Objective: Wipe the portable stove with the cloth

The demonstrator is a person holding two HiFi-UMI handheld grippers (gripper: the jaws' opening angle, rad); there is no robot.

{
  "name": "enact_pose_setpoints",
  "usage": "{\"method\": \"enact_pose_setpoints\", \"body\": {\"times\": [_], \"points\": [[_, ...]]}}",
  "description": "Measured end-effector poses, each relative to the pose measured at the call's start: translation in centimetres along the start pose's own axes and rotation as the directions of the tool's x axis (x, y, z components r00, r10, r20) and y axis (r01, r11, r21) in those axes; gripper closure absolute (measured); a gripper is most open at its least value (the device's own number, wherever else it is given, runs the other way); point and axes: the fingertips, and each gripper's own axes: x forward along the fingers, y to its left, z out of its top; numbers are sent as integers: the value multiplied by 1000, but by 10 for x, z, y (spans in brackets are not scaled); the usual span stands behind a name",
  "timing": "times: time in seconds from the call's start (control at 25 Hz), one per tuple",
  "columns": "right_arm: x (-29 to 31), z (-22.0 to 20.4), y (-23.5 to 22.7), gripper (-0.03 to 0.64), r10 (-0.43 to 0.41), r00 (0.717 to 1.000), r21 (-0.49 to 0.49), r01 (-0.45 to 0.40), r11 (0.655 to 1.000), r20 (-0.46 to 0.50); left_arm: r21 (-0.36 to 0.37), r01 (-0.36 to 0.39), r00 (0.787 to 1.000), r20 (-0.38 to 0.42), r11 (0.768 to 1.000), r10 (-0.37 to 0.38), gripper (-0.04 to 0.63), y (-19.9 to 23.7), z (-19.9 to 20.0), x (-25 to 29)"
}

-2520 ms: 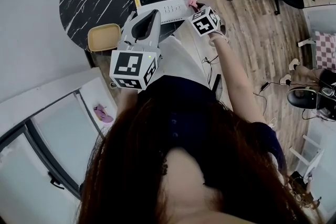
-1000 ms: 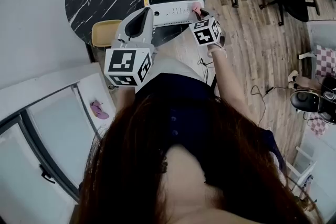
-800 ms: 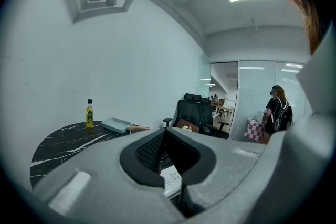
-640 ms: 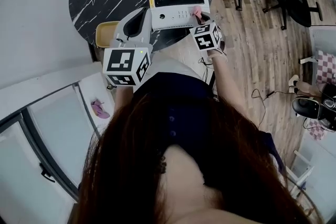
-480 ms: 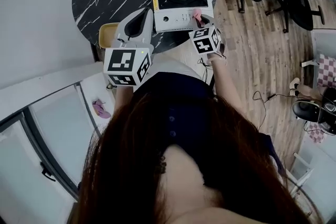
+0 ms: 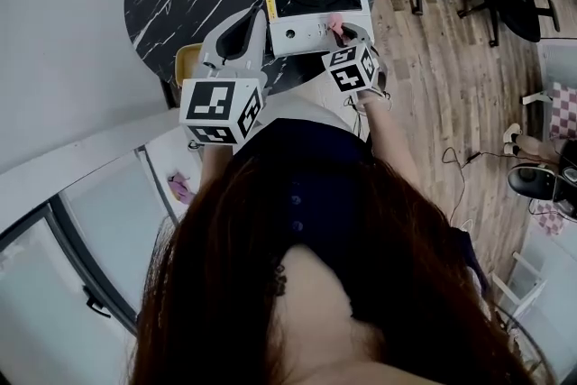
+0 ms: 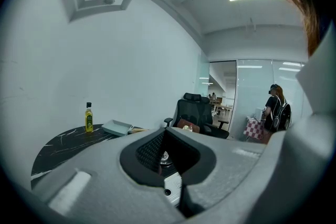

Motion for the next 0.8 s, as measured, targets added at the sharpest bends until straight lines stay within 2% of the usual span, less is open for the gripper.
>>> {"method": "enact_pose_setpoints", "body": {"times": [0.56,0.8], "points": [[1,13,30,571,58,998,-39,-58,998,-8,1,-11,1000,-1,1000,11,586,12,1,-8],[3,23,48,571,90,996,-44,-90,995,5,0,6,1000,2,1000,-6,586,12,0,-8]]}}
